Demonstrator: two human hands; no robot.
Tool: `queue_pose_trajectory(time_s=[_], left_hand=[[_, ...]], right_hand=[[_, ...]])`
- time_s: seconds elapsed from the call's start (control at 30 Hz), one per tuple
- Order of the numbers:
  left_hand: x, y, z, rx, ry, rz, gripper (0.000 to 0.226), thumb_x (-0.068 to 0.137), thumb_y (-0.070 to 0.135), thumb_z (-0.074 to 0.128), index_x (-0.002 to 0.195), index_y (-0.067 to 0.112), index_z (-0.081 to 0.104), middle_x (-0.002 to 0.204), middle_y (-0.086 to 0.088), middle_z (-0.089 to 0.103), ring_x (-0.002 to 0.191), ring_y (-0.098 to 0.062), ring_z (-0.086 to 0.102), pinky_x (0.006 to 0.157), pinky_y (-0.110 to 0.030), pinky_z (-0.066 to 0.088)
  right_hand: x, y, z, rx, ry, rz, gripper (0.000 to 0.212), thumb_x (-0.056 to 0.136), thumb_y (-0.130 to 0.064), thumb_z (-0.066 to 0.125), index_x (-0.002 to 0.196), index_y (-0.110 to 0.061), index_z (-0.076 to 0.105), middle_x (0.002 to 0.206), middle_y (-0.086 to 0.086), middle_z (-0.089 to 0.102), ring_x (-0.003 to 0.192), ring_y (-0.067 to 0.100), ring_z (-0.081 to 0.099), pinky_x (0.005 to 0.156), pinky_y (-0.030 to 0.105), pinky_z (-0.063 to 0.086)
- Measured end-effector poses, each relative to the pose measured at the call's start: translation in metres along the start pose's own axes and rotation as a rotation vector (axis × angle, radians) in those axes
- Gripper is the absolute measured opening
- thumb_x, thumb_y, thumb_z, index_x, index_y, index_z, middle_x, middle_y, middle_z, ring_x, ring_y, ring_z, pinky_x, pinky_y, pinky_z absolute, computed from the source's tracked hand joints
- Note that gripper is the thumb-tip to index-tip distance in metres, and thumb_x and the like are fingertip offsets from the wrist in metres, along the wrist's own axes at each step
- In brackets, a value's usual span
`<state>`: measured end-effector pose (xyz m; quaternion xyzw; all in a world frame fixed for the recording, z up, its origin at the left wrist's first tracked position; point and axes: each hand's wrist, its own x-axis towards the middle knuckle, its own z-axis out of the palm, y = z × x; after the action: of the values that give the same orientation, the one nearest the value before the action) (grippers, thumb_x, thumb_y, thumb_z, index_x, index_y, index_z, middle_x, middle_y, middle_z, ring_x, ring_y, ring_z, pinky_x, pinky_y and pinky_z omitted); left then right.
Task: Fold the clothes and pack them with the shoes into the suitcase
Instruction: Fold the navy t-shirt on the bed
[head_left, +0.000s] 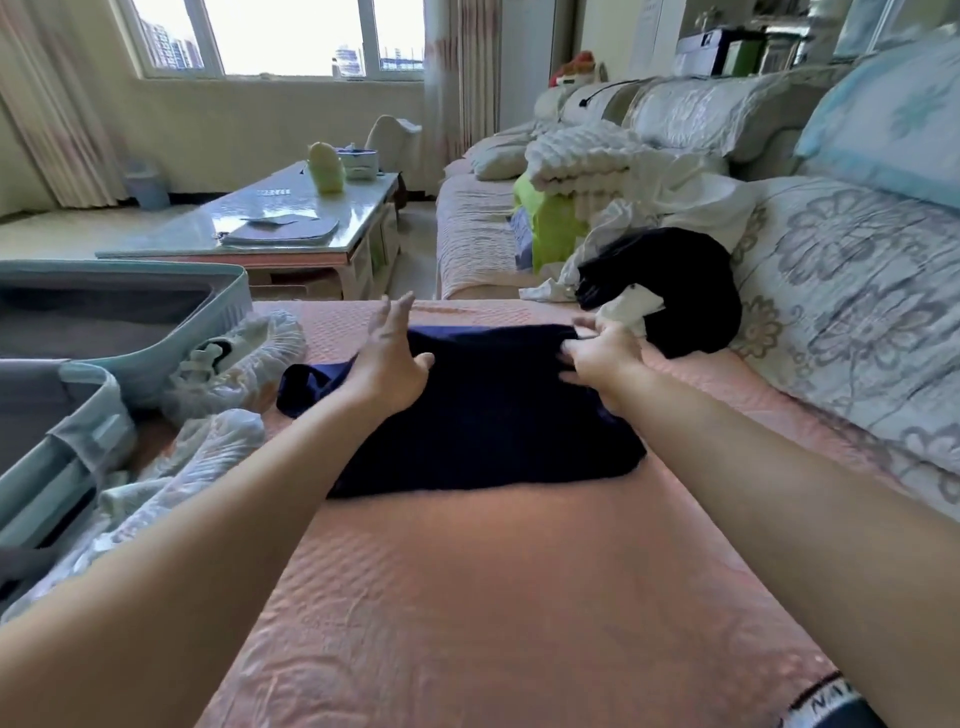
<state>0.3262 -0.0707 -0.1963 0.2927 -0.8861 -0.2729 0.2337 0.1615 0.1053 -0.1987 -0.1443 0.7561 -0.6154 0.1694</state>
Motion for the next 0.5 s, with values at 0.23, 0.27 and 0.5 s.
queue_pose_trajectory(time_s=[0.23,0.27,0.5], left_hand=[[0.005,-0.053,0.054,0.311,-0.355,0.360,0.070,0.084,0.038,0.071,0.147,0.033,0.043,0.158,0.002,0.032,0.145,-0.020,0.030,0.116,-0.037,0.031],[-0.003,-0.059,0.059,0.397,-0.417,0.386,0.069,0.082,0.045,0.070,0.146,0.035,0.045,0.157,0.006,0.032,0.144,-0.017,0.032,0.114,-0.037,0.034],[-0.019,-0.084,0.049,0.627,-0.406,0.409,0.053,0.085,0.012,0.058,0.136,0.026,0.053,0.123,-0.002,0.048,0.121,-0.024,0.049,0.095,-0.034,0.045]], right_hand=[[0.004,0.061,0.012,-0.971,-0.488,-0.308,0.079,0.083,-0.015,0.061,0.155,-0.032,0.034,0.166,0.002,0.020,0.150,0.024,0.027,0.120,0.028,0.024],[0.000,0.067,0.010,-1.150,-0.554,-0.316,0.083,0.082,-0.018,0.060,0.156,-0.036,0.028,0.167,0.000,0.014,0.152,0.024,0.022,0.122,0.031,0.019],[-0.009,0.073,0.002,-1.562,-0.479,-0.348,0.069,0.097,-0.006,0.045,0.158,-0.028,0.021,0.165,0.003,0.019,0.151,0.021,0.022,0.120,0.038,0.026]])
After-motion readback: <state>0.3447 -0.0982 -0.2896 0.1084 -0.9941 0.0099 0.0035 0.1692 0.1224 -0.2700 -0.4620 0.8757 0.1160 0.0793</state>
